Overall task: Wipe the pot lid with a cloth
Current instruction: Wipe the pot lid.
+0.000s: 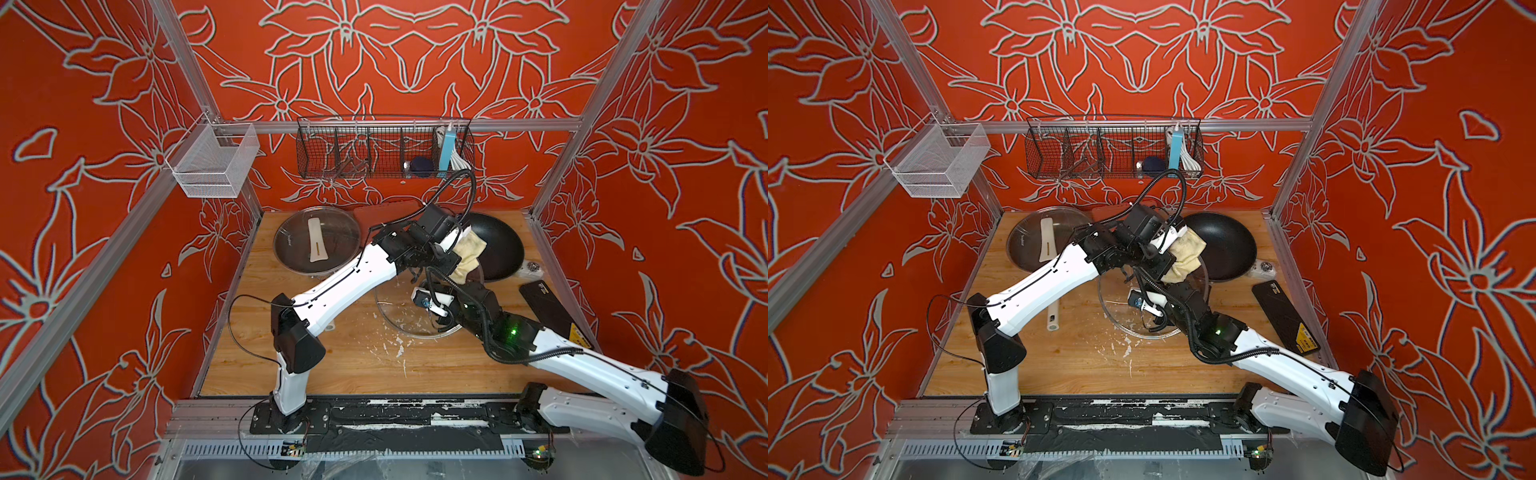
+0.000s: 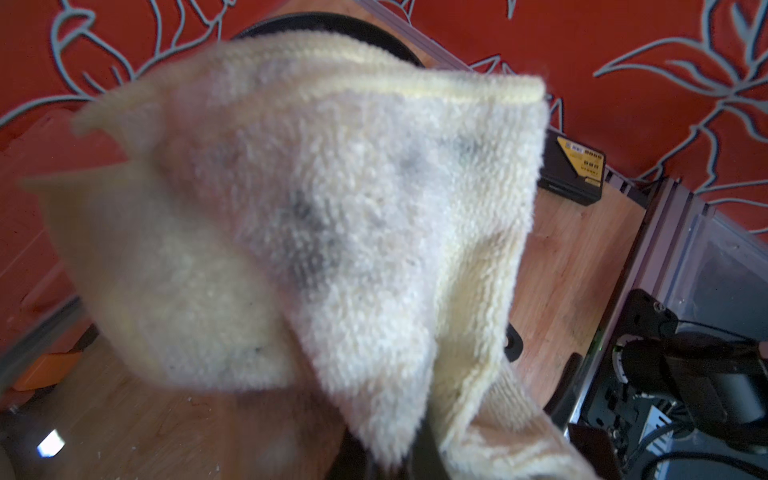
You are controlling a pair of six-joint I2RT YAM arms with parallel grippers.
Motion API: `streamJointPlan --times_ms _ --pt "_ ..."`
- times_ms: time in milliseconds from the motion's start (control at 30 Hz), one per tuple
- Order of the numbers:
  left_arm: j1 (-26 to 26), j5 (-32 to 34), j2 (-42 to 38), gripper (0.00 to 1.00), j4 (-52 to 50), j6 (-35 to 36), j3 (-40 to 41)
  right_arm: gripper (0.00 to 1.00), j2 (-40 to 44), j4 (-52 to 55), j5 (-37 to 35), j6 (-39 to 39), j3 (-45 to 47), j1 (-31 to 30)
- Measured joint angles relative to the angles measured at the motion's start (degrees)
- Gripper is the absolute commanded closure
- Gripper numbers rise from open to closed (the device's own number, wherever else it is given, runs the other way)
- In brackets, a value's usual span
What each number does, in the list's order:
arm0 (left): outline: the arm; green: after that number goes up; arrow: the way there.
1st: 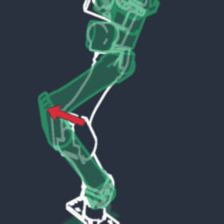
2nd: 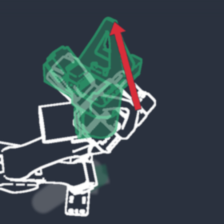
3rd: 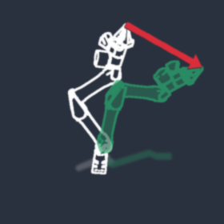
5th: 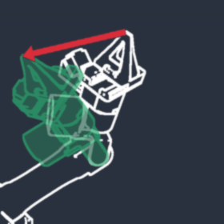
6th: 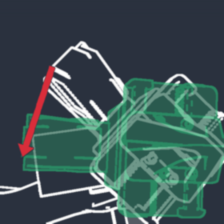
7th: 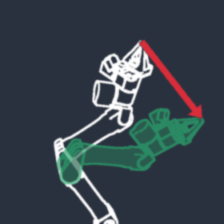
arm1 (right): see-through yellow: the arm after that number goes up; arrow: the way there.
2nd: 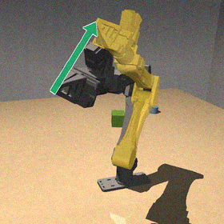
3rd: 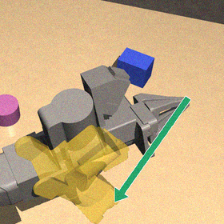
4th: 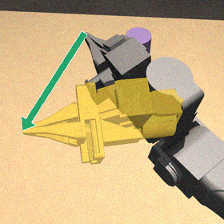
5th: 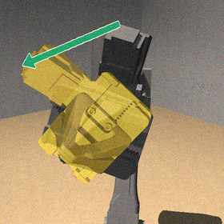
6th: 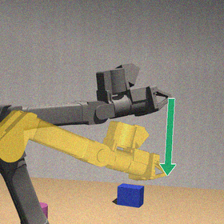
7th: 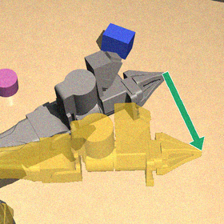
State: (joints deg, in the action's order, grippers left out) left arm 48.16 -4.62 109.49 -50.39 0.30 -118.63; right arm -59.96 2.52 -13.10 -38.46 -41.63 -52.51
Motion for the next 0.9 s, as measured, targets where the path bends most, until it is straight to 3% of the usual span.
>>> streamJointPlan --times_ms 333,900 --pt "-1.33 2.97 -3.04 1.00 0.57 -0.59 3.85 1.00 0.57 -2.43 -3.23 0.02 0.02 -0.02" --pt "-6.38 10.08 -23.63 1.00 17.42 -10.58 27.04 1.00 5.25 -6.51 -4.87 8.81 0.07 2.38"
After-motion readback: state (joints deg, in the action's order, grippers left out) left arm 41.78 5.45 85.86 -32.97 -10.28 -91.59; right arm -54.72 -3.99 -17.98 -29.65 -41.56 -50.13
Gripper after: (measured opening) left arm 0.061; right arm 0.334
